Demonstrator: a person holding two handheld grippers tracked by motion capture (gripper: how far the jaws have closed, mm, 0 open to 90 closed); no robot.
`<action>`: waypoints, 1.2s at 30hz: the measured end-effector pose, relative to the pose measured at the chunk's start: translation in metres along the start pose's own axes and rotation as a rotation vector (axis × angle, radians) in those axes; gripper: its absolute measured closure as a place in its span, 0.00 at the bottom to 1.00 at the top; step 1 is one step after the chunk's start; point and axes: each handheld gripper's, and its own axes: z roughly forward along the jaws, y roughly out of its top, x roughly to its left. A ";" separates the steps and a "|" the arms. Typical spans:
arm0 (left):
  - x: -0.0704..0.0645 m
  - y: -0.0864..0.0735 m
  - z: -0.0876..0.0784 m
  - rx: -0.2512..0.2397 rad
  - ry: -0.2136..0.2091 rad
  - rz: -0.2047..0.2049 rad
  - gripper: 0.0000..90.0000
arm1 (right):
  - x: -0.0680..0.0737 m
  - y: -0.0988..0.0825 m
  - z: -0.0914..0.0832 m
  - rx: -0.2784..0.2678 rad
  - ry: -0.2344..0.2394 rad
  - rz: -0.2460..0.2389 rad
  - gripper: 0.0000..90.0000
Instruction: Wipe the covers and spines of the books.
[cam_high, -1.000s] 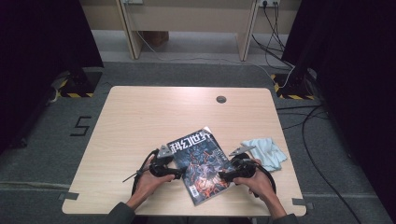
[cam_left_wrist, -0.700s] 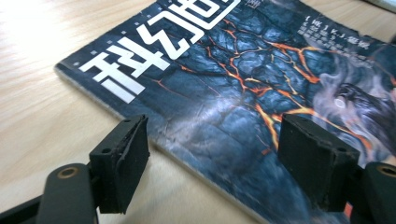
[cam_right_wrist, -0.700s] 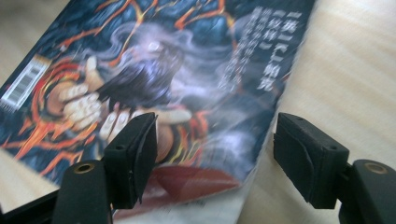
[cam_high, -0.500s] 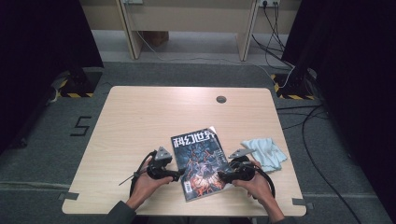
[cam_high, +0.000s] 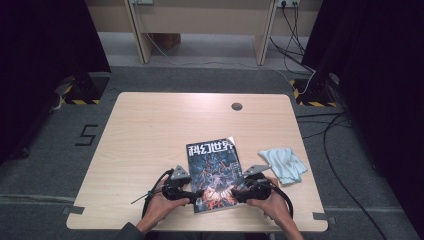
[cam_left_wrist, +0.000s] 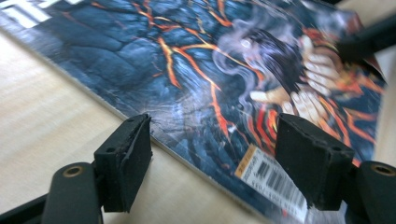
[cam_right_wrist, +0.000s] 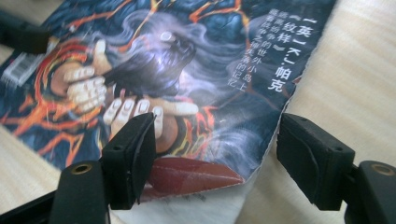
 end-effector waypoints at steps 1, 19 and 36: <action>0.002 0.002 0.002 -0.002 0.008 0.005 0.29 | 0.002 0.000 -0.001 0.003 -0.001 0.003 0.32; 0.024 0.021 0.020 -0.031 0.102 -0.031 0.27 | 0.015 0.017 0.016 -0.002 -0.073 -0.029 0.28; 0.036 0.026 0.024 -0.050 0.122 -0.057 0.28 | 0.006 0.028 0.027 -0.034 -0.074 -0.029 0.27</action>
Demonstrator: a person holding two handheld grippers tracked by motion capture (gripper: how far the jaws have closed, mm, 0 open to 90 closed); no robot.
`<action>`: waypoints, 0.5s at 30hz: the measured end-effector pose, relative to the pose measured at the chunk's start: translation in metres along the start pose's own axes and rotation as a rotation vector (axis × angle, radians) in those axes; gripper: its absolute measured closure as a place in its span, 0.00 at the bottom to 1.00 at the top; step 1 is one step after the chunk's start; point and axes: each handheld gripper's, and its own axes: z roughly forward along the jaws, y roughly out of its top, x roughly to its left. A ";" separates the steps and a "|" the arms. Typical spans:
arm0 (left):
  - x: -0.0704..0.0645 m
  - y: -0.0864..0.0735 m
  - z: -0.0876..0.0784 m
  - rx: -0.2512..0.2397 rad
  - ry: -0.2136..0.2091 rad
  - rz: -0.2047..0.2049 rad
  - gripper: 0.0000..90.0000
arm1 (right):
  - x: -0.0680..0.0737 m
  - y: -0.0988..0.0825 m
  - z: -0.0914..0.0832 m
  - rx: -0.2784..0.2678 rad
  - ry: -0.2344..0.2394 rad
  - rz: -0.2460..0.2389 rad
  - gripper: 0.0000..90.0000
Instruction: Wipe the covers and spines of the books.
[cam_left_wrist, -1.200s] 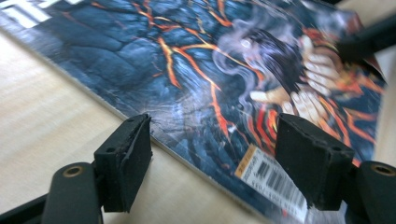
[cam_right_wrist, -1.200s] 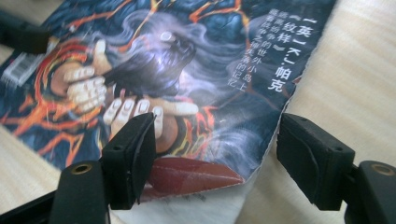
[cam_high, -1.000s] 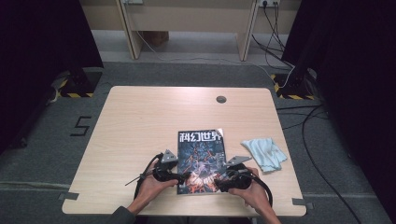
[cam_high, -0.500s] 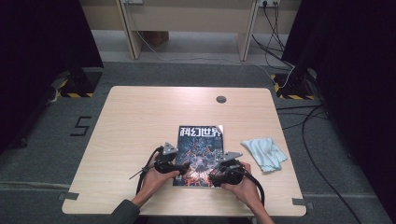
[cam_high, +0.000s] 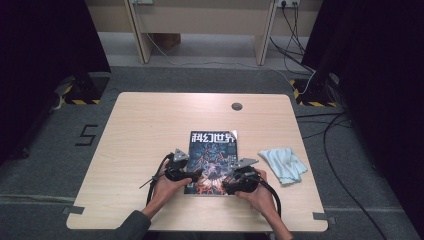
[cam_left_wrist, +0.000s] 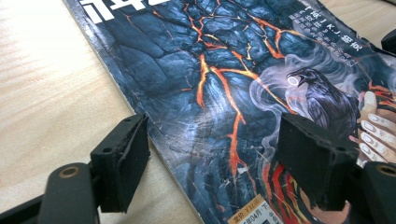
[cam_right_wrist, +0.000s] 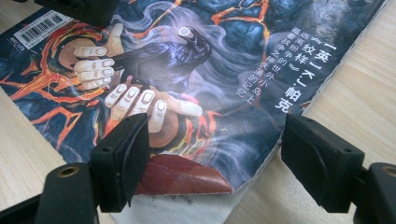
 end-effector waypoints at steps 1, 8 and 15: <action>0.000 0.000 -0.001 0.001 0.000 0.002 0.29 | 0.000 0.000 0.000 -0.003 -0.001 0.000 0.27; -0.003 -0.001 -0.011 -0.009 -0.009 0.025 0.29 | -0.001 -0.002 -0.001 -0.019 0.004 0.016 0.28; 0.000 -0.005 -0.019 -0.002 -0.031 0.002 0.28 | -0.005 -0.004 -0.009 -0.073 0.017 0.057 0.28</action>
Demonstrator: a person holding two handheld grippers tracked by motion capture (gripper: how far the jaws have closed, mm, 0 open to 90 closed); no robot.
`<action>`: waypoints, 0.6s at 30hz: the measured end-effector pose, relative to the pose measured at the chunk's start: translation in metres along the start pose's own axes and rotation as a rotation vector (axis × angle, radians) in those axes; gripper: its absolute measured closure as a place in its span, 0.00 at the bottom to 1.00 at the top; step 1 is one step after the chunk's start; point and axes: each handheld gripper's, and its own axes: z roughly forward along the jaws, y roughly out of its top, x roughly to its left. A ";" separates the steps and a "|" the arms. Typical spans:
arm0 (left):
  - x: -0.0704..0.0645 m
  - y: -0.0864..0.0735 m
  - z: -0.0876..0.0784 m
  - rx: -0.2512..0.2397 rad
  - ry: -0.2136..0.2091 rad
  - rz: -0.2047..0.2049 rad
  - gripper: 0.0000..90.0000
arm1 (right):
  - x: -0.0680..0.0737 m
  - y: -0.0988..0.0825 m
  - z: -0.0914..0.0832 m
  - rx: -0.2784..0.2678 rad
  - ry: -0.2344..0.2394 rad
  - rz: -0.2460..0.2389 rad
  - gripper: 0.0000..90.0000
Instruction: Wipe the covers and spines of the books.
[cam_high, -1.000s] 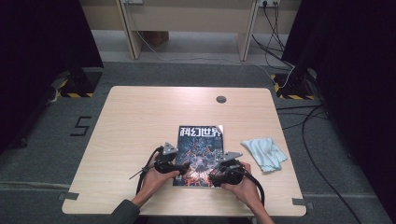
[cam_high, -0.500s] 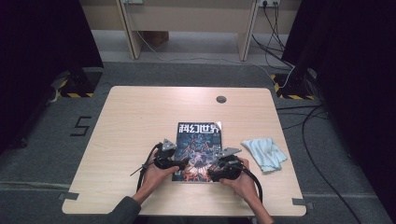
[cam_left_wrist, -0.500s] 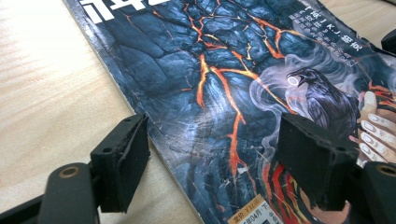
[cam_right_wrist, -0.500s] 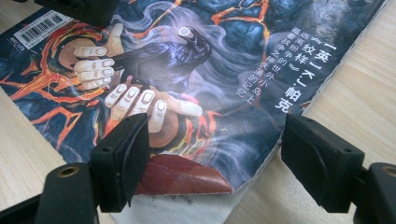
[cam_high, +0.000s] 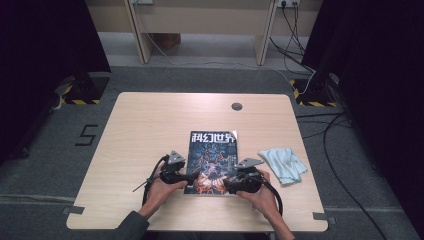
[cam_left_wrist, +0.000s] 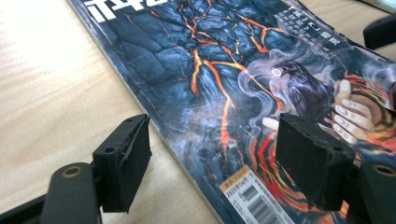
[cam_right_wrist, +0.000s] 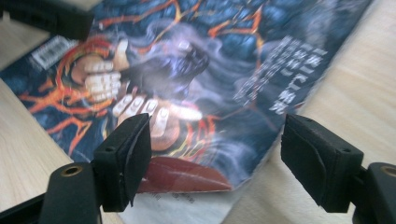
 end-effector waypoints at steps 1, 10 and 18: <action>0.000 0.000 -0.001 0.001 -0.004 0.002 0.28 | -0.002 0.000 -0.002 -0.009 -0.005 0.004 0.28; -0.006 -0.007 -0.015 0.000 -0.030 0.024 0.26 | -0.034 -0.002 -0.026 -0.054 -0.127 0.036 0.27; 0.003 -0.022 -0.032 0.002 -0.034 0.018 0.23 | -0.063 -0.011 -0.041 -0.060 -0.200 0.068 0.24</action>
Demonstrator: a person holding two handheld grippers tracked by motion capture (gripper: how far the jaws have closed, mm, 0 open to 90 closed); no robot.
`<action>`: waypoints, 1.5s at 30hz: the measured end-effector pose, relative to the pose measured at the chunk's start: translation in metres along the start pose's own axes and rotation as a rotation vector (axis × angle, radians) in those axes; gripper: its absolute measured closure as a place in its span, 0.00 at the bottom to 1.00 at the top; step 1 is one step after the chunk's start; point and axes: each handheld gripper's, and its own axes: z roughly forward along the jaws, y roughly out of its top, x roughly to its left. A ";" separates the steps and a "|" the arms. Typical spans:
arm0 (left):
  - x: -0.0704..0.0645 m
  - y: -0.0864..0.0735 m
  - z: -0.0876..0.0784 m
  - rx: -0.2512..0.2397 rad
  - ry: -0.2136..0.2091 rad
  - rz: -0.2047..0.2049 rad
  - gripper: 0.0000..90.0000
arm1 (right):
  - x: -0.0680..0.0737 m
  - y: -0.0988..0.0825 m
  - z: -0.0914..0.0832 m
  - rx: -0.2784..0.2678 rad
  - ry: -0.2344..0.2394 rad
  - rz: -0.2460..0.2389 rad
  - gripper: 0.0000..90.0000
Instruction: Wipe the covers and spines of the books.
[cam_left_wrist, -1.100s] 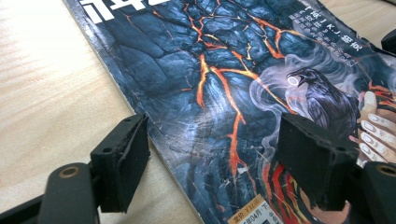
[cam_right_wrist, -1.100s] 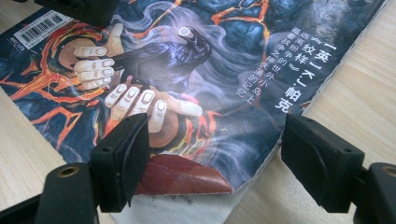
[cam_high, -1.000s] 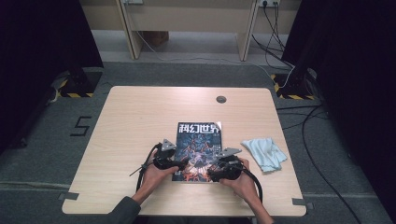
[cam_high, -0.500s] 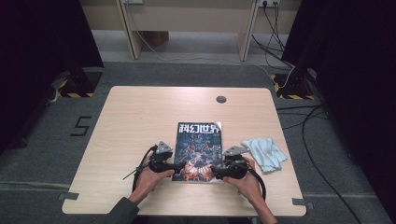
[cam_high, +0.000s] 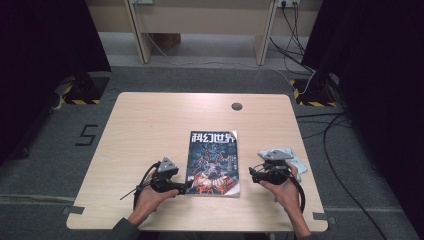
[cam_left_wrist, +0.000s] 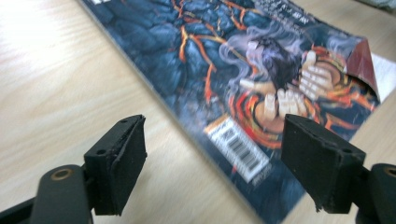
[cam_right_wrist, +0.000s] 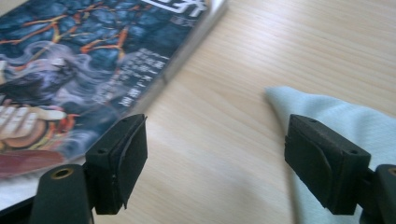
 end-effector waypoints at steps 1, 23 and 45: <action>0.001 -0.002 -0.002 0.002 0.000 -0.001 0.23 | -0.003 -0.001 -0.001 0.000 -0.010 0.014 0.24; 0.010 -0.029 -0.028 0.048 0.012 0.012 0.22 | -0.066 -0.020 -0.012 0.049 -0.187 0.104 0.50; 0.011 -0.031 -0.025 0.082 0.043 0.057 0.20 | -0.040 0.007 0.042 0.089 -0.060 -0.020 0.68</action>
